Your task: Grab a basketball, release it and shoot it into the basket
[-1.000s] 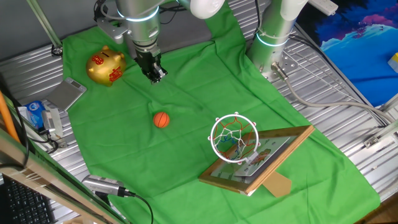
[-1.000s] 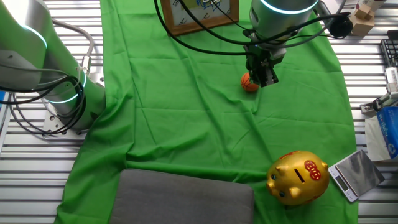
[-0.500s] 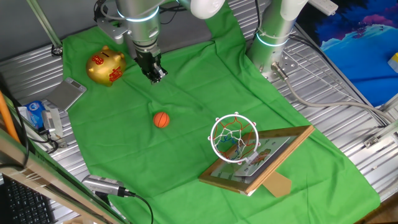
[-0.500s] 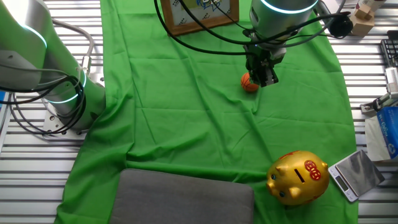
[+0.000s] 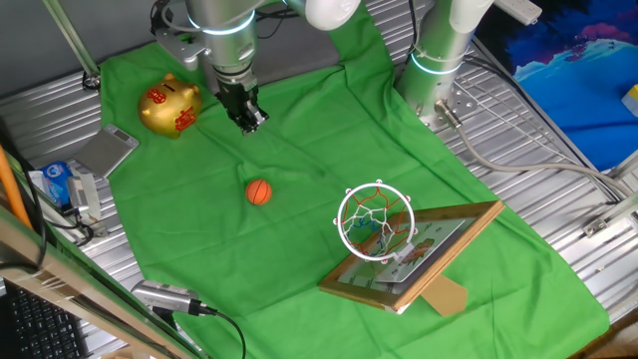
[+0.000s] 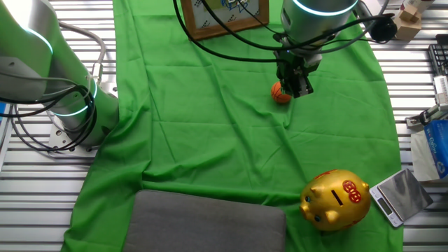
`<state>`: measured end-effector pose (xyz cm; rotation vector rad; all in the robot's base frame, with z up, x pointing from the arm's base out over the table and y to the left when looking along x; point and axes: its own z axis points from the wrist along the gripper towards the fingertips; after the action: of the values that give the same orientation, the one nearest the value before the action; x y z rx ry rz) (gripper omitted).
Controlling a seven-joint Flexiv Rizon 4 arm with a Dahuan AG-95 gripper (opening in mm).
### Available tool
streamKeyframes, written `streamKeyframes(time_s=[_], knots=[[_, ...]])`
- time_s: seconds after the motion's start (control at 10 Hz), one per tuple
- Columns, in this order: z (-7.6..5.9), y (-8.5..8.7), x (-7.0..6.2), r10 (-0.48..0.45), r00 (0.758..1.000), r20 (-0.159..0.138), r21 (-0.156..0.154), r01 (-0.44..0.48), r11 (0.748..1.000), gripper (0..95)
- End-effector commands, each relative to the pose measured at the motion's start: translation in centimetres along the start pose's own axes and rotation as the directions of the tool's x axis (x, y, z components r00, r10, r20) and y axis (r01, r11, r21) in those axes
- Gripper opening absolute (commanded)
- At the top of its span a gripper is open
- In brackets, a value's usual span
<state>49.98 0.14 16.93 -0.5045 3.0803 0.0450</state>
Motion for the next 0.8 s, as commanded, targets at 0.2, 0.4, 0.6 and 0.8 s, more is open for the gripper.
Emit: streamKeyframes(time_s=[0.2,0.4,0.6,0.8], knots=[[0.01,-0.02,0.0,-0.014,1.0,-0.002,0.002,0.014,1.0,0.0],[0.01,-0.02,0.0,-0.015,1.0,-0.002,0.001,0.015,1.0,0.0],[0.01,-0.02,0.0,-0.02,1.0,-0.003,0.001,0.02,1.0,0.0],[0.01,-0.02,0.0,-0.021,1.0,-0.003,0.001,0.021,1.0,0.0]])
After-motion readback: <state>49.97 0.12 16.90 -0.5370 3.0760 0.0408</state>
